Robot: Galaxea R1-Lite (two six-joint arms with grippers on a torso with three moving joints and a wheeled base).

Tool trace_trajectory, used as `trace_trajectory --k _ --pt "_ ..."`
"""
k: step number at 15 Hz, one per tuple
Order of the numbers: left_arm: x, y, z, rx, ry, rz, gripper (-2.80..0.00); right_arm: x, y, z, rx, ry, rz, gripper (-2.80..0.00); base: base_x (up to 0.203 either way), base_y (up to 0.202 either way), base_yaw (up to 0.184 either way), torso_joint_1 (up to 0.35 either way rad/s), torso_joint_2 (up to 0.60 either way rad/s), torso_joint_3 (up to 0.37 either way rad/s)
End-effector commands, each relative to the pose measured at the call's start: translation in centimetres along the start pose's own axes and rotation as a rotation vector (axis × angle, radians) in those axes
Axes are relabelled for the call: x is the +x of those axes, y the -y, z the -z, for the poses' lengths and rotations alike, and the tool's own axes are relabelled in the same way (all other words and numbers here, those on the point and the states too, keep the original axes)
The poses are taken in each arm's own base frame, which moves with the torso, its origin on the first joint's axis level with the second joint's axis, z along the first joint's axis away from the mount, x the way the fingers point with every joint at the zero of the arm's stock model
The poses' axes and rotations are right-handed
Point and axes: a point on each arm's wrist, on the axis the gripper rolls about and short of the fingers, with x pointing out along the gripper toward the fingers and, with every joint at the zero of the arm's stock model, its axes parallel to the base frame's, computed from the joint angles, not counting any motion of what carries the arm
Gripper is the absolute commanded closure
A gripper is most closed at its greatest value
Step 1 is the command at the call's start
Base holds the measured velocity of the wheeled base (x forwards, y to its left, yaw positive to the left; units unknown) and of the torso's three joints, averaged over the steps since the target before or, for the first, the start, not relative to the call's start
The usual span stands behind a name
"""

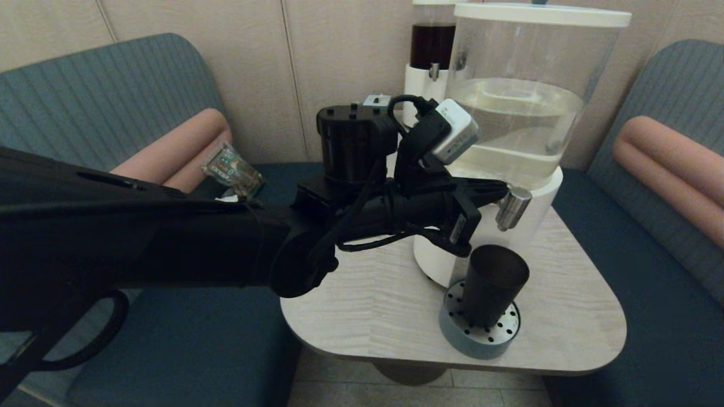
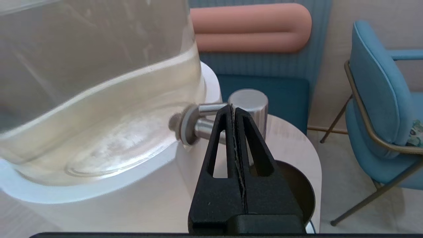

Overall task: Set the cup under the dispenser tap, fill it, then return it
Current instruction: Turn off the faucet

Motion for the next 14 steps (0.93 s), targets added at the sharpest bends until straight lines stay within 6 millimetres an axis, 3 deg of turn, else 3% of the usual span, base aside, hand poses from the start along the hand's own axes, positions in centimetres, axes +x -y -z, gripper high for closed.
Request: trace_trajectory --k 1,14 --pt "0.0 0.0 0.0 0.002 0.002 0.002 0.00 0.1 0.0 0.3 0.001 -0.011 -0.001 0.00 0.000 0.000 0.000 0.000 0.00 0.000" --pt "2.5 -0.8 1.8 0.002 0.003 0.006 0.00 0.1 0.0 0.3 0.000 -0.010 -0.001 0.00 0.000 0.000 0.000 0.000 0.00 0.000"
